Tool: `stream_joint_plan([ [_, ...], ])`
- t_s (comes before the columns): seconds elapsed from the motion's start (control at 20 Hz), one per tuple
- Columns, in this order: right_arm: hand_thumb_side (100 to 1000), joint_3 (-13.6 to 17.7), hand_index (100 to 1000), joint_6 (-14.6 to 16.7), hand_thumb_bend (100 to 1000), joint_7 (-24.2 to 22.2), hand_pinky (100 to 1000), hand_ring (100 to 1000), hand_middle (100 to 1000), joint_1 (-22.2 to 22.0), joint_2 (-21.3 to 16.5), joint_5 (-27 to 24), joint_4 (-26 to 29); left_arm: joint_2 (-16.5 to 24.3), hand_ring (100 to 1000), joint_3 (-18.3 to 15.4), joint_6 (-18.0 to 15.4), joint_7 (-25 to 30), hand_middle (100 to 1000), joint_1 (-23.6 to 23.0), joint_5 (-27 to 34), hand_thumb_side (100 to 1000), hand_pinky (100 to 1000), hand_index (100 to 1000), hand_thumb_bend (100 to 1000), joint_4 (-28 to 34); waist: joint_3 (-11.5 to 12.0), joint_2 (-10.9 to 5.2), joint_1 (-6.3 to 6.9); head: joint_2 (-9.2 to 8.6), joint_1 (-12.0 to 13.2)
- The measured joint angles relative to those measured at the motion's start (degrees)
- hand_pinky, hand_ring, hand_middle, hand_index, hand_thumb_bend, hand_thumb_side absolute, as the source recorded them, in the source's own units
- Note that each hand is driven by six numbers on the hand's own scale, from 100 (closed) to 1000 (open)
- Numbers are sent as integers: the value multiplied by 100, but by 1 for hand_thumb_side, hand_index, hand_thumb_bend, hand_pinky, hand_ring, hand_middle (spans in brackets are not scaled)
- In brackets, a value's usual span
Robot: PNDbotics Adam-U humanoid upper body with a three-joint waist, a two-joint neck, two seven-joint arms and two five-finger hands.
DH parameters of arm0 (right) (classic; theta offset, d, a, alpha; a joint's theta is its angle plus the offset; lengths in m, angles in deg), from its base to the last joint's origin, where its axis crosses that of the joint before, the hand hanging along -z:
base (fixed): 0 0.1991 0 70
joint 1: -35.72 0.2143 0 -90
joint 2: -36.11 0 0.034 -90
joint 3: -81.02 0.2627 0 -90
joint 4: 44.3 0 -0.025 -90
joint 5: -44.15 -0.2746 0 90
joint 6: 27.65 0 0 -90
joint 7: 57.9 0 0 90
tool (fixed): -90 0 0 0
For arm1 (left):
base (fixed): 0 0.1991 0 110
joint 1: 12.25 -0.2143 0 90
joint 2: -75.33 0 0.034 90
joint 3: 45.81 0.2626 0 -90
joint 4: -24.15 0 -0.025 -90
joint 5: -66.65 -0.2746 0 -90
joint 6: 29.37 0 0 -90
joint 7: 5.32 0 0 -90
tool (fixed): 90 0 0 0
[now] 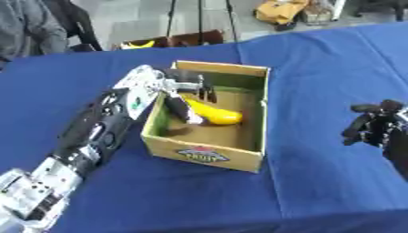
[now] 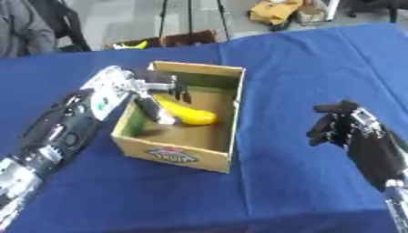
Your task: Pick up objects on the table and place them in the box.
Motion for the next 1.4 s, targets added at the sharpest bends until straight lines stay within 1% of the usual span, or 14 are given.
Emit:
stream_joint_plan([
  [0.05, 917, 2, 787, 1, 100, 2, 580, 608, 522, -2, 1, 1, -1, 9, 723, -64, 2, 2, 737, 0, 4, 883, 744, 806, 1000, 100, 26, 0, -4, 0, -13],
  [0.1, 917, 8, 787, 2, 100, 6, 580, 608, 522, -8, 1, 2, -2, 11, 715, -139, 3, 3, 733, -6, 22, 874, 738, 805, 960, 221, 63, -1, -14, 0, -32],
  [0.2, 917, 34, 787, 9, 100, 17, 580, 608, 522, -42, 4, 6, -12, 57, 715, -331, 3, 3, 733, -75, 123, 874, 738, 805, 960, 482, 132, -2, -47, 0, -67],
  [0.25, 932, 36, 786, 12, 100, 23, 580, 608, 522, -51, 7, 7, -15, 100, 692, -401, 3, 3, 754, -122, 192, 874, 724, 844, 960, 617, 138, -4, -63, 0, -77],
  [0.3, 912, 41, 786, 14, 100, 33, 580, 608, 522, -59, 7, 7, -17, 128, 671, -443, 3, 3, 699, -156, 260, 870, 710, 787, 615, 748, 159, -9, -73, 0, -95],
  [0.35, 909, 69, 786, 18, 100, 47, 580, 608, 522, -90, 7, 8, -23, 134, 655, -494, 3, 3, 685, -197, 333, 853, 697, 774, 526, 903, 242, -22, -79, 0, -125],
  [0.4, 907, 100, 786, 24, 100, 74, 580, 608, 522, -134, 7, 9, -31, 151, 653, -573, 3, 3, 683, -285, 412, 855, 695, 773, 506, 1051, 375, -41, -91, 0, -167],
  [0.45, 905, 129, 786, 34, 100, 99, 580, 608, 522, -165, 8, 10, -34, 186, 647, -682, 3, 3, 678, -413, 493, 864, 689, 771, 448, 1204, 506, -57, -117, 0, -209],
  [0.6, 899, 232, 786, 67, 100, 196, 580, 608, 522, -225, 9, 13, -34, 325, 635, -1077, 3, 3, 668, -862, 754, 864, 675, 766, 353, 1643, 750, -62, -192, 0, -323],
  [0.65, 894, 262, 786, 77, 100, 228, 580, 608, 523, -233, 9, 14, -34, 379, 627, -1229, 4, 2, 661, -1024, 850, 874, 667, 761, 282, 1794, 807, -60, -177, 0, -360],
  [0.9, 883, 380, 786, 115, 100, 334, 581, 608, 522, -249, 9, 14, -34, 603, 622, -1984, 239, -232, 658, -1775, 1320, 902, 660, 762, 212, 2550, 974, -13, -189, 0, -515],
  [1.15, 880, 392, 786, 120, 100, 355, 581, 608, 522, -247, 9, 14, -33, 622, 619, -2731, 680, -672, 658, -2519, 1788, 923, 657, 763, 149, 3041, 929, -11, -196, 0, -482],
  [1.25, 879, 390, 786, 118, 100, 353, 581, 608, 522, -245, 9, 14, -33, 623, 617, -2908, 870, -861, 658, -2825, 1980, 927, 656, 764, 141, 3204, 905, -15, -198, 0, -442],
  [1.4, 880, 388, 786, 110, 100, 345, 581, 608, 522, -227, 9, 14, -33, 621, 612, -2975, 1152, -1134, 654, -3271, 2260, 937, 650, 765, 124, 3512, 868, -26, -198, 0, -404],
])
